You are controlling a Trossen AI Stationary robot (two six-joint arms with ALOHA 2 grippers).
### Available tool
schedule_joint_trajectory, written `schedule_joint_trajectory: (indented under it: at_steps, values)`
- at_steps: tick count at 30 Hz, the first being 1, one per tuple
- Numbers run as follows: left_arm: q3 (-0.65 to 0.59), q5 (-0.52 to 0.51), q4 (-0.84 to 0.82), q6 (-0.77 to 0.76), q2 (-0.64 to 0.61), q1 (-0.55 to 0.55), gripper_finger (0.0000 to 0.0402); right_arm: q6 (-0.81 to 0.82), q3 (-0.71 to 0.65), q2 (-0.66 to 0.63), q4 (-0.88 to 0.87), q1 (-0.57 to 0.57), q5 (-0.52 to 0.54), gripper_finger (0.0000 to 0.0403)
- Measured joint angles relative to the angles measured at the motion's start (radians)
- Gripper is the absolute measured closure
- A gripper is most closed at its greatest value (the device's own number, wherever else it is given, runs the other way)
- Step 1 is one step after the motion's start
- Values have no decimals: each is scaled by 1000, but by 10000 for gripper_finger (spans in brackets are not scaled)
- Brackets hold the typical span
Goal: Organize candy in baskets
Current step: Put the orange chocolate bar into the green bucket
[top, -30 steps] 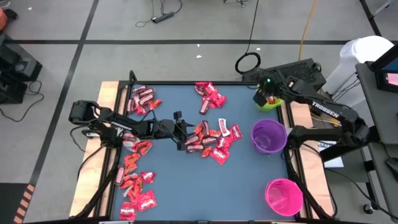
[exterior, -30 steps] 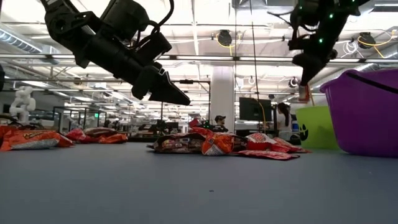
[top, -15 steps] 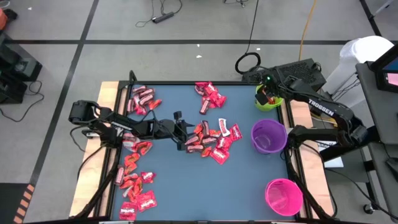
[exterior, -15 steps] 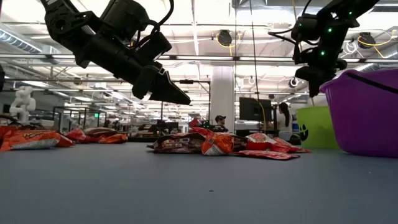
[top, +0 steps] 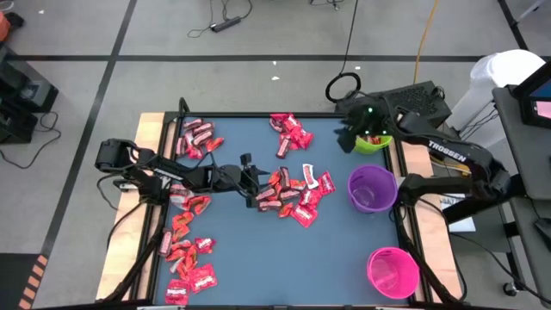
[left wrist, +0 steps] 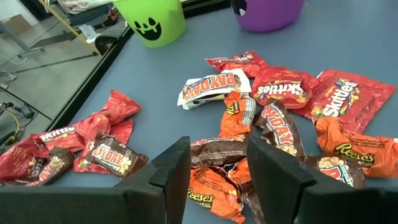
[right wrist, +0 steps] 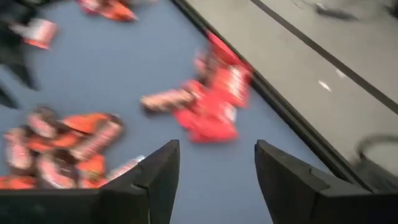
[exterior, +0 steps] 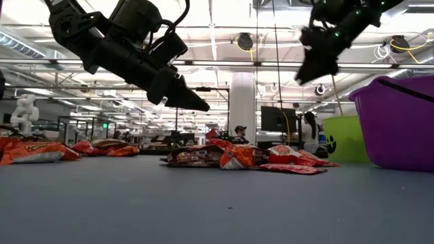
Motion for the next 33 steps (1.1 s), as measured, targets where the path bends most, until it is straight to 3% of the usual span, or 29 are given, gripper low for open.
schedule_joint_trajectory:
  at_steps: [7, 14, 33]
  values:
    - [0, -2, -2, 0, 3, 0, 239, 4, 0, 78, 163, 174, -13, 207]
    - [1, -18, -4, -1, 34, 9, 240, 3, 0, 236, 308, 282, -10, 207]
    - [-48, -33, 7, -53, -12, 3, 240, -26, 0, 686, 751, 392, -7, 206]
